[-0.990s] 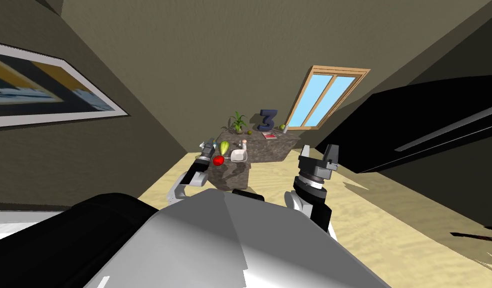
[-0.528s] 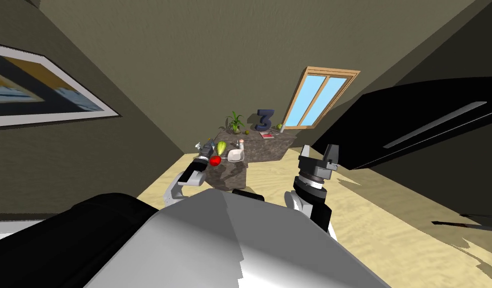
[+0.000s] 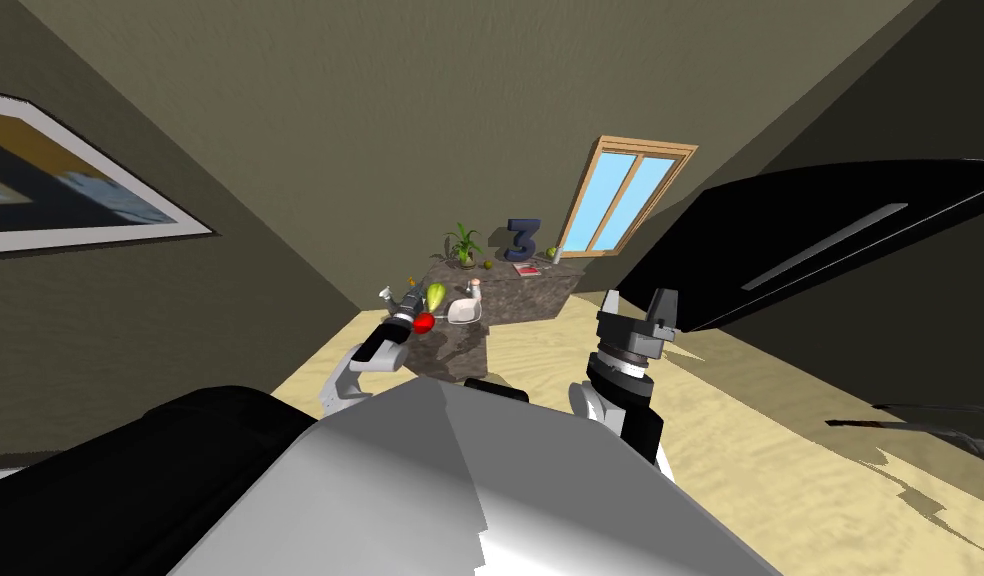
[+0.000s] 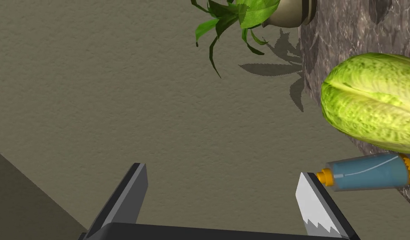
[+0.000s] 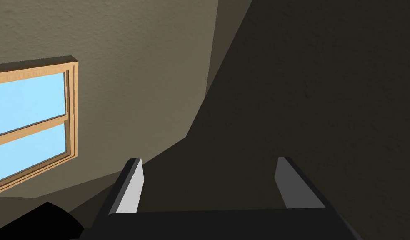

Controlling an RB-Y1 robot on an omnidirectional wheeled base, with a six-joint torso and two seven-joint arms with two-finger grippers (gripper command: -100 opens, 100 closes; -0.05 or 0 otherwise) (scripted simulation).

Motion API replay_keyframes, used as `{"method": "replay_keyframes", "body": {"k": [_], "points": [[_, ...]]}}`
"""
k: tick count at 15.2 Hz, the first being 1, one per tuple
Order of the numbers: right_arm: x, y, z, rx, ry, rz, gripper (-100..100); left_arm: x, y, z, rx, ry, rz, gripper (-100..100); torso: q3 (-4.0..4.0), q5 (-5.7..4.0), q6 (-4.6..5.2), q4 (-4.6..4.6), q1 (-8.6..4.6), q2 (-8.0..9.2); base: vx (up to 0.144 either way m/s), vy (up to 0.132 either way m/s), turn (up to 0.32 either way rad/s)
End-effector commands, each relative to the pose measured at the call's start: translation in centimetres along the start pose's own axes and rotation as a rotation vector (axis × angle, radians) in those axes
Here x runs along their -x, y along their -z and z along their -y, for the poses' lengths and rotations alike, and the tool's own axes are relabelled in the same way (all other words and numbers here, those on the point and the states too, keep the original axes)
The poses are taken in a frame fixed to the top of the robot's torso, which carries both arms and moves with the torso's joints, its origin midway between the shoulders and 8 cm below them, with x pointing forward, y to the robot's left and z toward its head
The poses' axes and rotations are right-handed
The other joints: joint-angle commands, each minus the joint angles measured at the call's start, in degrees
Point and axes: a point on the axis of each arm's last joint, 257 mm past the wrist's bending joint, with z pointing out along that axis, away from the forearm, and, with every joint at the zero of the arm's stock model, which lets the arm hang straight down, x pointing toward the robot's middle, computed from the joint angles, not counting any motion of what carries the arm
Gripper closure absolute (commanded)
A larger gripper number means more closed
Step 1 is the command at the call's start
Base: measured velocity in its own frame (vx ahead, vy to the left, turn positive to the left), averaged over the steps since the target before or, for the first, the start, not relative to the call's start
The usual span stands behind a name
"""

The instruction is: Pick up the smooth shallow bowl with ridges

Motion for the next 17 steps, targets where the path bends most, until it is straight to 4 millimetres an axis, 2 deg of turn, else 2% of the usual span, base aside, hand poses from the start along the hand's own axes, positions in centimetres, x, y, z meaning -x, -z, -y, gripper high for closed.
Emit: {"method": "replay_keyframes", "body": {"k": [1,8,11,17], "points": [[0.0,0.0,0.0,0.000,0.000,0.000,0,0.5,0.1,-1.1,0.047,0.005,0.005,-100,0.00,0.00,0.00,0.00,0.00,0.00,0.003,-0.050,-0.085],[0.0,0.0,0.0,0.000,0.000,0.000,0,1.5,0.6,-3.9,0.158,0.024,0.020,-100,0.00,0.00,-0.01,0.00,0.00,0.00,0.004,-0.044,-0.052],[0.0,0.0,0.0,0.000,0.000,0.000,0,2.5,1.2,-5.8,0.237,0.046,0.038,-100,0.00,0.00,0.00,0.00,-0.01,-0.01,0.011,-0.053,-0.090],[0.0,0.0,0.0,0.000,0.000,0.000,0,3.3,2.3,-8.8,0.355,0.073,0.051,-100,-0.01,-0.01,0.00,0.00,-0.03,-0.01,0.011,-0.053,-0.072]]}}
